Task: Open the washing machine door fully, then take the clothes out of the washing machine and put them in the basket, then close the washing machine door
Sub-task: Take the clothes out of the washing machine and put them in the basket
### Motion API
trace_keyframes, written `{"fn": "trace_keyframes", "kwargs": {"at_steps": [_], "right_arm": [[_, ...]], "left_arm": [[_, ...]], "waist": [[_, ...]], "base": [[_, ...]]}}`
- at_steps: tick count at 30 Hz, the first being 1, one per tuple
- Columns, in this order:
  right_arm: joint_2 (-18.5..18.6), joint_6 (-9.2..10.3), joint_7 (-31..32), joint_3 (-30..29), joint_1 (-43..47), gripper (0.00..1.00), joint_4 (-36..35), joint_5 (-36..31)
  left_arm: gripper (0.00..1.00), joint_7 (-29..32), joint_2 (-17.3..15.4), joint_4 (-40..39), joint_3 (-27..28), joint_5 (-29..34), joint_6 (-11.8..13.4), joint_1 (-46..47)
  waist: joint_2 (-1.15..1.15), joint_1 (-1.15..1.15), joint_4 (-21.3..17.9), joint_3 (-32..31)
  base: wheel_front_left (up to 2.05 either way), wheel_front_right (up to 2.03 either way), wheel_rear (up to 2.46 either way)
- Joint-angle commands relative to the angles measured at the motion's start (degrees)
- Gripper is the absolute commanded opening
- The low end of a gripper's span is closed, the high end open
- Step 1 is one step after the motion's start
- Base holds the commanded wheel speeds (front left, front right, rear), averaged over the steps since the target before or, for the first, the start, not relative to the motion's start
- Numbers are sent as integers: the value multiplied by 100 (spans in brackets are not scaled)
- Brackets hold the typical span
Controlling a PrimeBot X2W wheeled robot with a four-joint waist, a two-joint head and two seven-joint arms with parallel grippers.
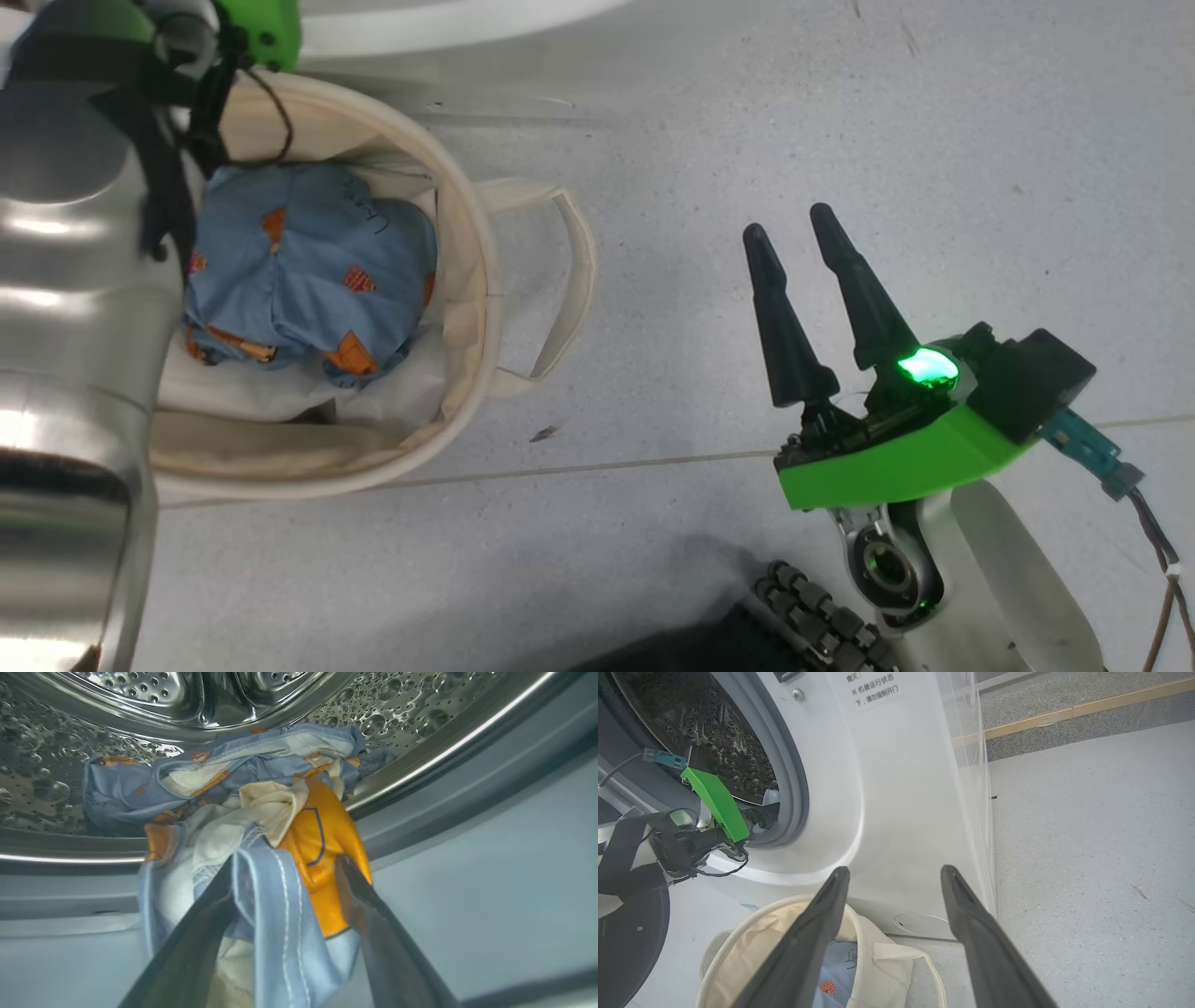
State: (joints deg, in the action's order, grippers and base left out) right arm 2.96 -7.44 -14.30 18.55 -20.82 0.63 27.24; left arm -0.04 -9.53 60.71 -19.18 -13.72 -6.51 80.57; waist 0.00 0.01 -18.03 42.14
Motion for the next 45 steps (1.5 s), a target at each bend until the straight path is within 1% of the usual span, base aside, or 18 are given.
{"fn": "trace_keyframes", "kwargs": {"at_steps": [1,2,4,7,8,11,15,16,20,24,26,27,30,37,41,45], "right_arm": [[-8,-5,-70,100,78,100,-176,-46],[-8,-5,-70,109,68,100,-169,-68],[-8,-5,-70,112,61,100,-168,-86],[-8,-5,-70,84,78,100,-148,-113],[-8,-5,-70,84,78,100,-148,-113],[-8,-5,-70,61,108,100,-103,-198],[-8,-5,-70,47,149,100,-48,-326],[-8,-5,-70,38,165,100,-35,-355],[-8,-5,-70,1,243,100,54,-493],[-8,-5,-70,-72,336,100,42,-350],[-8,-5,-70,-93,380,100,47,-378],[-8,-5,-70,-90,429,100,87,-435],[-8,-5,-70,-135,505,100,143,-524],[-8,-5,-70,-253,671,100,207,-498],[-8,-5,-70,-282,727,100,244,-432],[-8,-5,-70,-276,777,100,282,-427]], "left_arm": [[100,-73,-78,-26,-2,53,6,244],[0,-139,-63,34,-34,66,0,269],[0,-343,-62,142,-89,109,11,285],[0,-805,-59,257,-121,141,91,237],[0,-805,-59,257,-121,141,91,237],[0,-1226,-22,300,-177,170,97,154],[0,-1471,-23,23,-163,160,103,-26],[0,-1485,-29,-165,-128,145,119,-96],[0,-1493,-90,-1523,151,111,257,-686],[0,-1494,-89,-2670,773,-153,337,-1495],[0,-1495,-87,-3202,1029,-153,369,-1909],[0,-1495,-73,-3713,1212,-72,362,-2320],[0,-1495,29,-4511,1409,101,342,-2877],[0,-1495,343,-6330,1612,542,235,-3849],[0,-1496,510,-6912,1619,679,272,-4185],[0,-1496,592,-7437,1568,776,283,-4335]], "waist": [[0,-1,-24,27],[0,-1,-38,33],[0,-1,-51,21],[0,-1,-23,-76],[0,-1,-23,-76],[0,-1,66,-226],[0,-1,217,-484],[0,-1,261,-555],[0,-1,447,-856],[0,-1,601,-1217],[0,-1,665,-1408],[0,-1,725,-1605],[0,-1,840,-1875],[0,-1,1088,-2334],[0,-1,1218,-2522],[0,-1,1288,-2687]], "base": [[0,0,0],[0,0,0],[0,0,0],[0,0,0],[0,0,0],[0,0,0],[0,0,0],[0,0,0],[0,0,0],[0,0,0],[0,0,0],[0,0,0],[0,0,0],[0,0,0],[0,0,0],[0,0,0]]}}
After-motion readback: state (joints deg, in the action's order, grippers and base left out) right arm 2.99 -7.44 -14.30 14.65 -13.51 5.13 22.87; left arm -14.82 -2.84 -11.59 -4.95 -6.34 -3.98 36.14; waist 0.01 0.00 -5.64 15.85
